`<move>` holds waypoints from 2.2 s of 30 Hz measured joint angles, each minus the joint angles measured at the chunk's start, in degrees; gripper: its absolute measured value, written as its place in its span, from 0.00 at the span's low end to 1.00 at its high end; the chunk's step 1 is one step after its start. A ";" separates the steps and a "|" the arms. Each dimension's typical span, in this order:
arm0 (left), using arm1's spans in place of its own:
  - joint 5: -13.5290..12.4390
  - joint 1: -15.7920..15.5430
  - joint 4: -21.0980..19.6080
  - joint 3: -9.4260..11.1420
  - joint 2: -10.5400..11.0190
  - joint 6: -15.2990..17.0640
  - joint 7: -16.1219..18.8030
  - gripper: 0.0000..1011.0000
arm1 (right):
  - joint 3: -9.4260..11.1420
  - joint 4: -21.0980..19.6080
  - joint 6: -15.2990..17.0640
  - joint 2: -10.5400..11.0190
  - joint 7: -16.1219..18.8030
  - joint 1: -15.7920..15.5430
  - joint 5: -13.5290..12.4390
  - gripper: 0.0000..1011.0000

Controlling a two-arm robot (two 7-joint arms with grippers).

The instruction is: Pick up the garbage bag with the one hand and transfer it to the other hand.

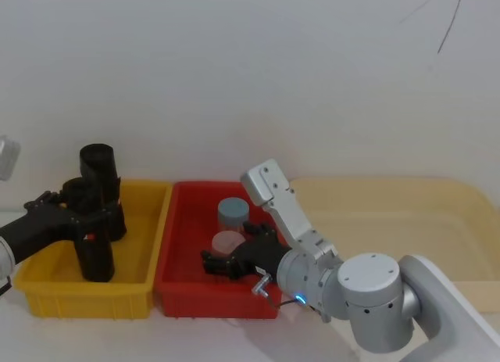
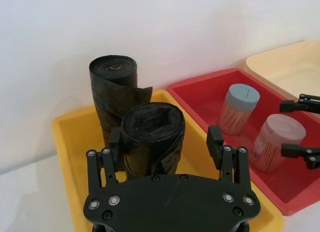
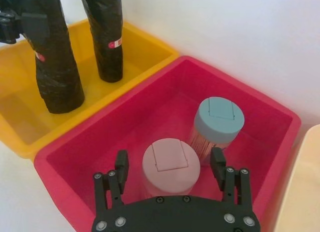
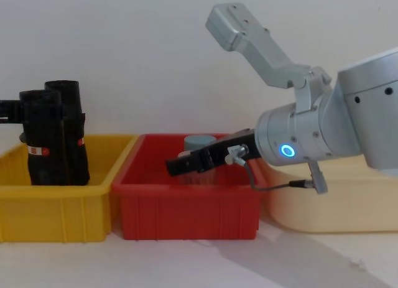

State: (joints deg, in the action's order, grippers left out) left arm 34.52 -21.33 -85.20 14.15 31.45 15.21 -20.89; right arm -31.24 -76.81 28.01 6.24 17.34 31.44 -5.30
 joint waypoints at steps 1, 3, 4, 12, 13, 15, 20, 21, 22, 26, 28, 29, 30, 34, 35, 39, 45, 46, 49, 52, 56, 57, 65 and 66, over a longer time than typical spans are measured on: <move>0.04 -0.03 0.06 0.11 -0.09 -0.13 0.10 0.99 | 0.00 0.24 0.02 -0.07 0.07 0.08 0.07 0.99; 0.07 -0.04 0.11 0.20 -0.13 -0.22 0.19 0.99 | -0.01 0.49 0.03 -0.17 0.17 0.14 0.14 0.99; 0.09 -0.05 0.13 0.25 -0.16 -0.29 0.23 0.99 | -0.01 0.57 0.04 -0.19 0.21 0.15 0.18 0.99; 0.14 -0.09 0.31 0.47 -0.30 -0.70 0.88 0.99 | -0.04 1.81 0.07 -0.64 0.50 0.54 0.62 0.99; 0.14 -0.09 0.33 0.48 -0.31 -0.74 0.93 0.99 | -0.04 1.91 0.07 -0.69 0.55 0.57 0.66 0.99; 0.10 -0.08 0.38 0.47 -0.35 -0.87 1.18 0.99 | -0.01 2.18 0.05 -0.83 0.61 0.67 0.76 0.99; -0.14 -0.06 0.49 0.41 -0.44 -1.10 1.57 0.99 | 0.13 2.73 -0.11 -1.19 0.65 0.84 0.93 0.99; -0.24 -0.05 0.52 0.38 -0.47 -1.17 1.68 0.99 | 0.14 2.79 -0.14 -1.23 0.65 0.85 0.95 0.97; -0.28 -0.05 0.53 0.36 -0.47 -1.21 1.72 0.99 | 0.15 2.84 -0.16 -1.26 0.66 0.86 0.98 0.96; -0.44 -0.03 0.59 0.30 -0.51 -1.32 1.89 0.93 | 0.23 3.05 -0.27 -1.41 0.68 0.91 1.06 0.88; -0.52 -0.02 0.61 0.26 -0.52 -1.39 1.98 0.90 | 0.27 3.16 -0.38 -1.47 0.69 0.95 1.10 0.81; -0.54 -0.02 0.62 0.25 -0.53 -1.41 2.01 0.86 | 0.29 3.23 -0.41 -1.51 0.69 0.97 1.13 0.81; -0.55 -0.01 0.62 0.25 -0.53 -1.42 2.03 0.86 | 0.29 3.23 -0.41 -1.51 0.69 0.97 1.13 0.76; -0.67 0.01 0.65 0.22 -0.55 -1.48 2.16 0.73 | 0.33 3.36 -0.48 -1.61 0.69 1.00 1.16 0.68; -0.69 0.01 0.66 0.21 -0.56 -1.49 2.18 0.71 | 0.34 3.40 -0.50 -1.63 0.69 1.01 1.17 0.68; -0.74 0.01 0.68 0.19 -0.57 -1.52 2.24 0.57 | 0.37 3.47 -0.53 -1.68 0.69 1.03 1.20 0.68; -0.79 0.01 0.72 0.15 -0.60 -1.57 2.31 0.51 | 0.40 3.56 -0.58 -1.71 0.69 1.06 1.24 0.68; -0.79 0.01 0.72 0.15 -0.60 -1.57 2.31 0.50 | 0.40 3.56 -0.58 -1.71 0.69 1.06 1.24 0.68; -0.81 0.01 0.73 0.13 -0.60 -1.59 2.34 0.48 | 0.42 3.59 -0.60 -1.73 0.69 1.07 1.25 0.68; -0.82 0.01 0.73 0.13 -0.61 -1.61 2.35 0.46 | 0.43 3.62 -0.60 -1.75 0.69 1.08 1.25 0.68; -0.85 0.01 0.73 0.14 -0.60 -1.63 2.39 0.43 | 0.43 3.63 -0.61 -1.76 0.69 1.09 1.26 0.68; -0.85 0.01 0.73 0.13 -0.61 -1.63 2.39 0.43 | 0.43 3.63 -0.61 -1.77 0.69 1.09 1.26 0.68; -0.88 0.01 0.72 0.13 -0.61 -1.63 2.40 0.39 | 0.42 3.67 -0.61 -1.79 0.68 1.09 1.26 0.68; -0.88 0.01 0.72 0.14 -0.60 -1.63 2.40 0.38 | 0.42 3.68 -0.61 -1.79 0.68 1.09 1.26 0.68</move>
State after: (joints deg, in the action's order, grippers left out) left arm 33.64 -21.32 -84.48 14.28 30.84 13.58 -18.49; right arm -30.81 -73.13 27.40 4.45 18.02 32.54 -4.04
